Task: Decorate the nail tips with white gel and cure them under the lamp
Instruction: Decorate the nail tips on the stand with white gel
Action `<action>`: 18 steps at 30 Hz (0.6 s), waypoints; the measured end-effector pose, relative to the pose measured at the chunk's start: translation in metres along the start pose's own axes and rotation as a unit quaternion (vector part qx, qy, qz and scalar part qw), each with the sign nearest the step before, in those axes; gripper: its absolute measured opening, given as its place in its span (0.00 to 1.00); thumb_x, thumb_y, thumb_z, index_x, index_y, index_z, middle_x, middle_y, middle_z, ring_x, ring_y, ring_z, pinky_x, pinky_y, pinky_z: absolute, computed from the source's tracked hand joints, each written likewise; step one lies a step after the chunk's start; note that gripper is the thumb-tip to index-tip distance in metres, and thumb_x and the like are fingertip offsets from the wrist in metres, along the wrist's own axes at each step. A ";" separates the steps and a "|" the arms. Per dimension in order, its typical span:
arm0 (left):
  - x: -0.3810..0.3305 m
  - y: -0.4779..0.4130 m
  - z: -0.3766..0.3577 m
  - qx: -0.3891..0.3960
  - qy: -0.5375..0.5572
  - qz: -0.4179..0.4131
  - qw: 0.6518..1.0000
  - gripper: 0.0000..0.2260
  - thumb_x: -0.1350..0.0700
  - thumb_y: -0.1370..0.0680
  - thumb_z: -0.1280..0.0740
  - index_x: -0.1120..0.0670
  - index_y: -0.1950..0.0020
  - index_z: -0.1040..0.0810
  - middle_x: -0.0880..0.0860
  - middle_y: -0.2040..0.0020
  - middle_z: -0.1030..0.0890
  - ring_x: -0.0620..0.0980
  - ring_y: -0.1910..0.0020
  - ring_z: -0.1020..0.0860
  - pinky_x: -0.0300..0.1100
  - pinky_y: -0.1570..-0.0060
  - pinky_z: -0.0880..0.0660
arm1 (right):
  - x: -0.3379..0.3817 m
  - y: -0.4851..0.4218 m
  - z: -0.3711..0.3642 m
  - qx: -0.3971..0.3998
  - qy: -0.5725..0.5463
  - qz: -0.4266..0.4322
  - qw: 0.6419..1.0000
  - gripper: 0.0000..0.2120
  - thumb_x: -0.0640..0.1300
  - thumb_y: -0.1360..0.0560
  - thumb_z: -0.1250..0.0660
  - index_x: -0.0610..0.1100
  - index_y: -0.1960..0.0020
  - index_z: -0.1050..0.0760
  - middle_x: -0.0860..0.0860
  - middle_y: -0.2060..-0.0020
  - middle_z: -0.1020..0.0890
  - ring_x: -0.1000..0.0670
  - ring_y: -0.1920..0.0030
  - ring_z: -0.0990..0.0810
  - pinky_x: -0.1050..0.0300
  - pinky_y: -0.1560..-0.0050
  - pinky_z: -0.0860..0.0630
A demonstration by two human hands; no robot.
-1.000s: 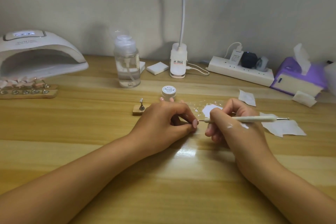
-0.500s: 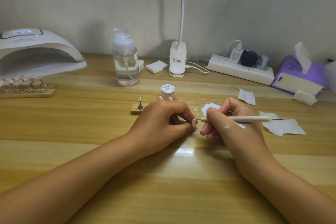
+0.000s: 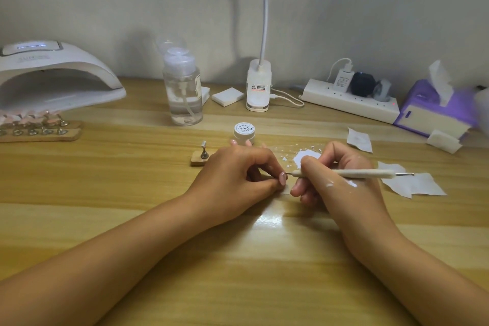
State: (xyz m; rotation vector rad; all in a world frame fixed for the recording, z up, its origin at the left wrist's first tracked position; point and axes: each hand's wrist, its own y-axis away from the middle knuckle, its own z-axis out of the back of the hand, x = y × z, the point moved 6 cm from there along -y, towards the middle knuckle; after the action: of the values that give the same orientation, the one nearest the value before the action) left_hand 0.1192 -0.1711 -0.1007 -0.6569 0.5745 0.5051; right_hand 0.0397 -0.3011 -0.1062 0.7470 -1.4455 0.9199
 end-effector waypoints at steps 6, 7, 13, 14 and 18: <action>-0.002 0.000 0.000 0.000 -0.002 -0.007 1.000 0.09 0.61 0.28 0.25 0.47 0.60 0.19 0.28 0.72 0.26 0.34 0.73 0.26 0.22 0.42 0.40 | 0.002 0.001 0.000 -0.005 0.008 0.007 1.000 0.13 0.35 0.27 0.33 0.43 0.66 0.34 0.41 0.74 0.18 0.52 0.77 0.24 0.63 0.74 0.26; -0.002 0.000 0.000 0.001 -0.001 -0.006 1.000 0.09 0.61 0.28 0.25 0.47 0.60 0.19 0.28 0.72 0.26 0.34 0.73 0.26 0.23 0.42 0.39 | 0.002 0.001 0.000 -0.008 0.007 0.007 1.000 0.13 0.35 0.27 0.33 0.43 0.66 0.34 0.41 0.74 0.18 0.53 0.77 0.24 0.64 0.74 0.26; -0.002 0.001 0.001 0.002 0.000 0.000 1.000 0.08 0.61 0.28 0.25 0.48 0.60 0.19 0.29 0.72 0.25 0.34 0.72 0.26 0.23 0.43 0.40 | 0.001 0.001 0.000 -0.002 0.014 0.003 1.000 0.13 0.35 0.26 0.33 0.42 0.66 0.34 0.42 0.74 0.18 0.52 0.77 0.23 0.63 0.73 0.26; -0.002 0.001 0.001 0.002 -0.001 0.000 1.000 0.08 0.61 0.28 0.25 0.47 0.61 0.19 0.29 0.72 0.25 0.34 0.72 0.25 0.22 0.44 0.39 | 0.001 0.001 -0.001 0.000 0.015 0.002 1.000 0.13 0.35 0.26 0.33 0.42 0.66 0.34 0.42 0.74 0.18 0.52 0.77 0.23 0.63 0.73 0.26; -0.002 0.000 0.000 0.003 0.001 0.000 1.000 0.08 0.61 0.28 0.25 0.47 0.60 0.19 0.29 0.71 0.25 0.35 0.72 0.25 0.26 0.43 0.37 | 0.001 0.001 -0.001 0.000 0.010 0.003 1.000 0.14 0.35 0.26 0.33 0.43 0.66 0.34 0.41 0.74 0.18 0.52 0.77 0.24 0.63 0.73 0.26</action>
State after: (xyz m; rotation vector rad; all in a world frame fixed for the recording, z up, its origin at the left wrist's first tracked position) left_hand 0.1177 -0.1709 -0.0995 -0.6508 0.5772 0.5026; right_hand 0.0396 -0.2999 -0.1057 0.7312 -1.4316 0.9292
